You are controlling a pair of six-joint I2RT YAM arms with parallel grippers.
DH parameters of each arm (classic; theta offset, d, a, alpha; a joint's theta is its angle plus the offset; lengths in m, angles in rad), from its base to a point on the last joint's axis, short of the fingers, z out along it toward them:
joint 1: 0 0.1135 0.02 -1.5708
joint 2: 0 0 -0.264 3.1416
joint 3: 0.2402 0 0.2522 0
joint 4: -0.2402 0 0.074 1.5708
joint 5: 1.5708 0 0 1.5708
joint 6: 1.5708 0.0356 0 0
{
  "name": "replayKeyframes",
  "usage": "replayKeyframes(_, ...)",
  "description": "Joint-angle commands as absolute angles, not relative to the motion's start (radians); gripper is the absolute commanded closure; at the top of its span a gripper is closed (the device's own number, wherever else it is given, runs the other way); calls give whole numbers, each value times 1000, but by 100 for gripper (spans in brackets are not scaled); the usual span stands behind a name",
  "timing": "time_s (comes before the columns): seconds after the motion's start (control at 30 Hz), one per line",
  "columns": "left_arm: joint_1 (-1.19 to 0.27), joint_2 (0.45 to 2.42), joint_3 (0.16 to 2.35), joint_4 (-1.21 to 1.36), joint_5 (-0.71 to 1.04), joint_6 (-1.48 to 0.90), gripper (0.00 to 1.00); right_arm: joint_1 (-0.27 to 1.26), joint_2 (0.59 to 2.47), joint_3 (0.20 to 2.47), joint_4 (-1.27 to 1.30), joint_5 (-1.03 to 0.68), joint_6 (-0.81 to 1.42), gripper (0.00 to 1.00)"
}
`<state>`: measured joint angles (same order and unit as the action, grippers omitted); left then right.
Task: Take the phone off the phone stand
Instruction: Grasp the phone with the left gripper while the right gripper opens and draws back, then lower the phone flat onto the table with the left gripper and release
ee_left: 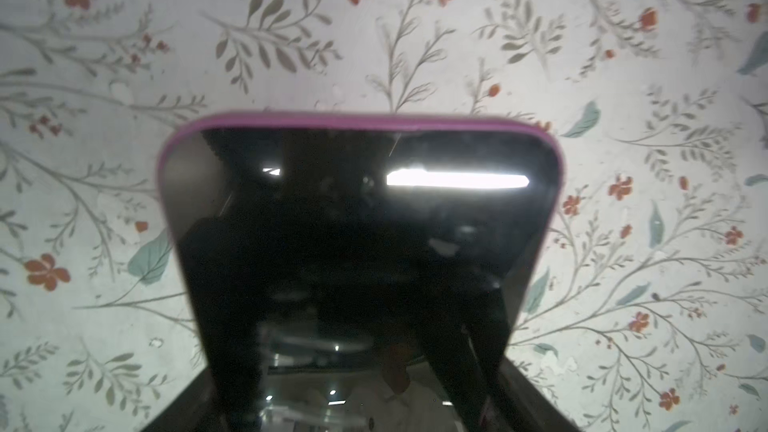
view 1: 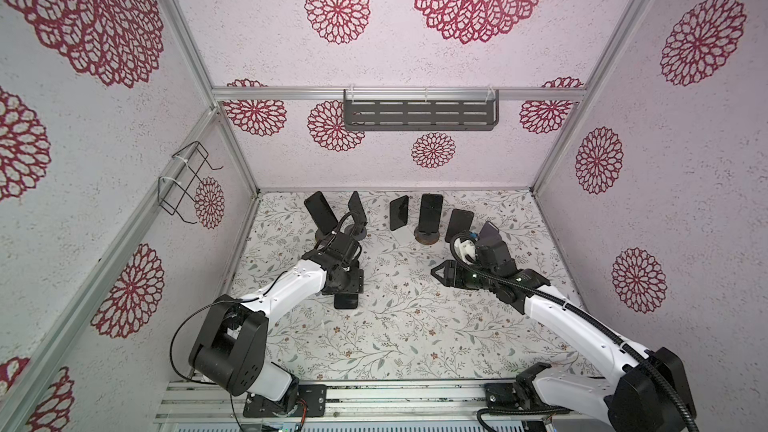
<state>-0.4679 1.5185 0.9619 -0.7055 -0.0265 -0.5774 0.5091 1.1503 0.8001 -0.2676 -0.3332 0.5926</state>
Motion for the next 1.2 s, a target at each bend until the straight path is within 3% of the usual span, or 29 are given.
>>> replayKeyframes(0.0,-433,1541,949,-714,-29,-626,76,513,1108,818,-297,-278,556,43)
replayKeyframes(0.2,-376,1576,911,-693,-21,-646,75,512,1100,818,-313,-265,537,43)
replayKeyframes(0.5,-372,1620,881,-639,-32,-650,61,512,1098,812,-310,-251,525,43)
replayKeyframes(0.97,-380,1670,878,-660,-71,-606,21,511,1091,806,-310,-213,508,42)
replayKeyframes(1.17,-391,1683,880,-649,-67,-589,15,511,1091,805,-312,-203,508,42)
